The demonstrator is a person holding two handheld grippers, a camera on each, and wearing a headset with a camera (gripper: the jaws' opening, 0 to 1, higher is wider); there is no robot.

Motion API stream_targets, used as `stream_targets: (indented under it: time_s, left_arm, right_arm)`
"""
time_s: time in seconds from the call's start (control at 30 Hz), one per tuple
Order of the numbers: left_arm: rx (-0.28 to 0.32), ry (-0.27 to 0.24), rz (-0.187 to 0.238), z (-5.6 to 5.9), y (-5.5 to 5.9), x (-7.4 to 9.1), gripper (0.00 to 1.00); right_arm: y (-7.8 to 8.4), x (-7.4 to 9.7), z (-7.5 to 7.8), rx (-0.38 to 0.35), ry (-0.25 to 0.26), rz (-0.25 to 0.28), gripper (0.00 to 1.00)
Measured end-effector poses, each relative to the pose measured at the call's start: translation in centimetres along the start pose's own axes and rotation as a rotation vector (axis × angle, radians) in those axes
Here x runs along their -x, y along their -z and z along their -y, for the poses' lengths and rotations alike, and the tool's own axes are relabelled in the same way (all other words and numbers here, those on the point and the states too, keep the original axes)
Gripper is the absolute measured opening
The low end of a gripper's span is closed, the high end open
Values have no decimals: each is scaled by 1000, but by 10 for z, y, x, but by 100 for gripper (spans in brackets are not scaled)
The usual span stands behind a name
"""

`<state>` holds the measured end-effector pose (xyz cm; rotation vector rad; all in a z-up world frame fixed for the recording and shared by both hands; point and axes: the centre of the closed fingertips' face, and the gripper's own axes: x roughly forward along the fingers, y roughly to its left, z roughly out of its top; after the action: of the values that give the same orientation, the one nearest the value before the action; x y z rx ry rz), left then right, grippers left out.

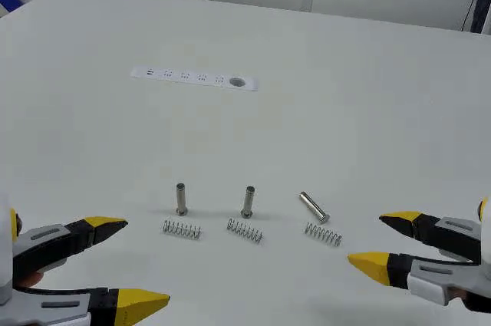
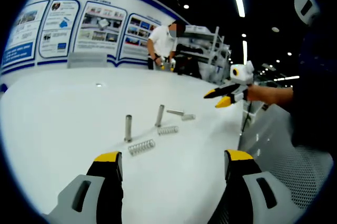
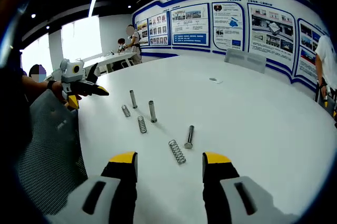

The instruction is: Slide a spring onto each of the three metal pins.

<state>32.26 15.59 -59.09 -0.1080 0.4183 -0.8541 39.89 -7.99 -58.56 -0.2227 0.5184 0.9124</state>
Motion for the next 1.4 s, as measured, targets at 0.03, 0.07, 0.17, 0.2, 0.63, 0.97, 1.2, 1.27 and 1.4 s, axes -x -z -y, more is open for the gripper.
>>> stream_targets:
  time_s: [0.03, 0.07, 0.17, 0.2, 0.63, 0.97, 1.2, 1.27, 1.4]
  left_arm:
    - [1, 0, 0, 0, 0, 0, 81]
    - [1, 0, 0, 0, 0, 0, 81]
    - [2, 0, 0, 0, 0, 0, 80]
    - [2, 0, -1, 0, 0, 0, 80]
    - [-2, 5, -13, 2, 3, 0, 80]
    - [-4, 4, -17, 3, 4, -1, 80]
    - [-6, 9, -29, 4, 6, -2, 80]
    - [-7, 11, -33, 5, 6, -2, 80]
    - [-6, 13, -37, 5, 7, -2, 80]
  right_arm:
    - [-2, -1, 2, 1, 5, -4, 49]
    - [-4, -3, 3, 3, 8, -8, 48]
    - [-11, -8, 7, 5, 12, -16, 44]
    - [-13, -12, 9, 10, 15, -27, 43]
    - [-29, -48, 22, 83, 44, -153, 34]
    - [-27, -76, 35, 82, 65, -249, 25]
    - [-15, -96, 40, 63, 74, -313, 21]
    - [-12, -101, 42, 57, 76, -327, 20]
    - [-8, -109, 44, 38, 74, -337, 19]
